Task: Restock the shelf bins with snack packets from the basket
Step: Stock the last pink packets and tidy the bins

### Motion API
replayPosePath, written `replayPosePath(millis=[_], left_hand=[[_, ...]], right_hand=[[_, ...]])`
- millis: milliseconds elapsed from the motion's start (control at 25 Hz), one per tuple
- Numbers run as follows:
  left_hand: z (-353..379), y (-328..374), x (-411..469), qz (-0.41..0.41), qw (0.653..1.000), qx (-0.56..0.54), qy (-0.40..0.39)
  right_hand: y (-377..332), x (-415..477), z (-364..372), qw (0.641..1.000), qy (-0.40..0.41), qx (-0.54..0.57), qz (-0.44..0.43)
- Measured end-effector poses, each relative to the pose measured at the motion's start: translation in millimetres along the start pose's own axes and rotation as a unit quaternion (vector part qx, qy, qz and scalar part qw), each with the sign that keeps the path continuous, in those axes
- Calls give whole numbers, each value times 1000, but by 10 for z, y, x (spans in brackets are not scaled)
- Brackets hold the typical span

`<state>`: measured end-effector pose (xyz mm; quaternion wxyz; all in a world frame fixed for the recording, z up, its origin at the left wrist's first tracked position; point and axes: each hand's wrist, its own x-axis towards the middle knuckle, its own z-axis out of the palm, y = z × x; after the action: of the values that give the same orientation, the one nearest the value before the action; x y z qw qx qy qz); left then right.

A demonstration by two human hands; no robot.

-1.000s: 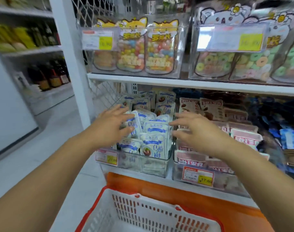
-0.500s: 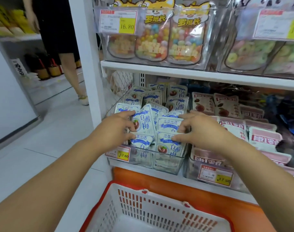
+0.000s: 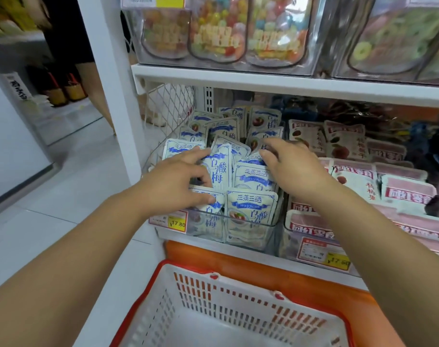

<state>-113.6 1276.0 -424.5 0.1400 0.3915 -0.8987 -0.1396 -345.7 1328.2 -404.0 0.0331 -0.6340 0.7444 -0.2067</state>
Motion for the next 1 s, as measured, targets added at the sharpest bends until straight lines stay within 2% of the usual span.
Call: replayPosePath(millis=[160, 280, 360, 440, 480, 600, 680, 840, 920, 1000], left_hand=[[1, 10, 89, 13, 999, -13, -44], [-33, 65, 106, 16, 997, -29, -65], [-80, 73, 117, 1, 997, -80, -16], [-105, 32, 144, -17, 996, -70, 59], [-87, 13, 155, -19, 996, -44, 70], [35, -19, 167, -17, 999, 38, 31], [70, -56, 157, -22, 997, 66, 20], [35, -111, 152, -19, 997, 76, 9], [27, -93, 148, -26, 997, 73, 5], [9, -60, 183, -31, 997, 72, 13]], right_hand=[[92, 51, -25, 998, 36, 30, 29], [64, 14, -68, 998, 27, -35, 37], [-35, 23, -132, 997, 32, -67, 17], [-148, 160, -177, 999, 30, -25, 0], [-199, 268, -170, 1000, 10, -24, -3], [-310, 609, -43, 991, -87, -102, 16], [-376, 722, 71, 985, -107, -136, 17], [-404, 837, 171, 998, -43, -41, -12], [-274, 870, 59, 999, -14, 28, 18], [-63, 911, -131, 997, 28, 37, 68]])
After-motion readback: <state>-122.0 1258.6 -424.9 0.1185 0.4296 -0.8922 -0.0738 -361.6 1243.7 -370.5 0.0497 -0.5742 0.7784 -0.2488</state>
